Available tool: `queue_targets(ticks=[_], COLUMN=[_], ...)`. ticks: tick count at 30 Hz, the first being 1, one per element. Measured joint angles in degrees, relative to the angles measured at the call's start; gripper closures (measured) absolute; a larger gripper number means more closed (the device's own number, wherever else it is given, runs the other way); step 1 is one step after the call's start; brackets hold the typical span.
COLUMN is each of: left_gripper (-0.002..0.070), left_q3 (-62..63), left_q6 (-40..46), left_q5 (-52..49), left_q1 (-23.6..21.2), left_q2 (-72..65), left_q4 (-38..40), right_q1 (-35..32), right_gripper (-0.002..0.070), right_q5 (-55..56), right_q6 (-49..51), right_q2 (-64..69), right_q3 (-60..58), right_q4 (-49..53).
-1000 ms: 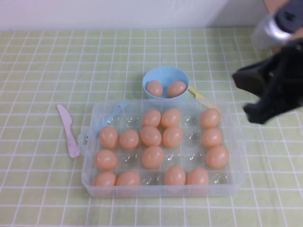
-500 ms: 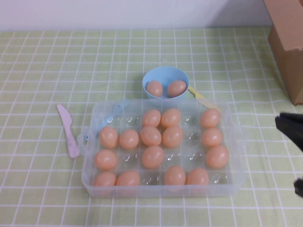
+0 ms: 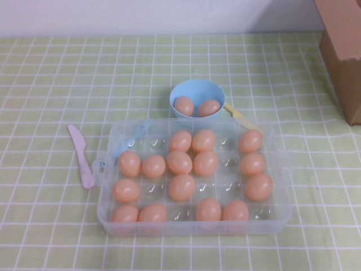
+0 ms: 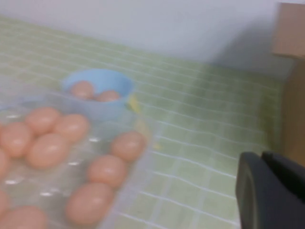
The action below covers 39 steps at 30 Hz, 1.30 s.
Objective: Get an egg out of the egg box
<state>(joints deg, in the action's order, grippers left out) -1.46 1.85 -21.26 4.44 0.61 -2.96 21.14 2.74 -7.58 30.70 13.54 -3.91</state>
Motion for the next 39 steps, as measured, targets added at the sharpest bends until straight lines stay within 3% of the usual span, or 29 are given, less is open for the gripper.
queue_targets(ticks=[9, 16, 28, 39], left_gripper=[0.0679, 0.0679, 0.068, 0.068], left_q3=[0.0, 0.0, 0.0, 0.0], left_q6=[0.0, 0.0, 0.0, 0.0], left_q5=[0.0, 0.0, -0.1, -0.1], left_q1=[0.0, 0.0, 0.0, 0.0], left_q2=[0.0, 0.0, 0.0, 0.0], left_q4=[0.0, 0.0, 0.0, 0.0], right_q1=[-16.9, -25.9, -26.5, -26.5], right_gripper=[0.0694, 0.0694, 0.0694, 0.0694], right_q5=[2.2, -5.6, -22.0, -23.9], right_q6=[0.0, 0.0, 0.0, 0.0], right_q2=[-16.8, -30.1, -31.1, -31.1], right_q3=[-12.2, -15.0, -15.1, -15.1], right_q4=[-0.8, -4.2, -11.4, -11.6])
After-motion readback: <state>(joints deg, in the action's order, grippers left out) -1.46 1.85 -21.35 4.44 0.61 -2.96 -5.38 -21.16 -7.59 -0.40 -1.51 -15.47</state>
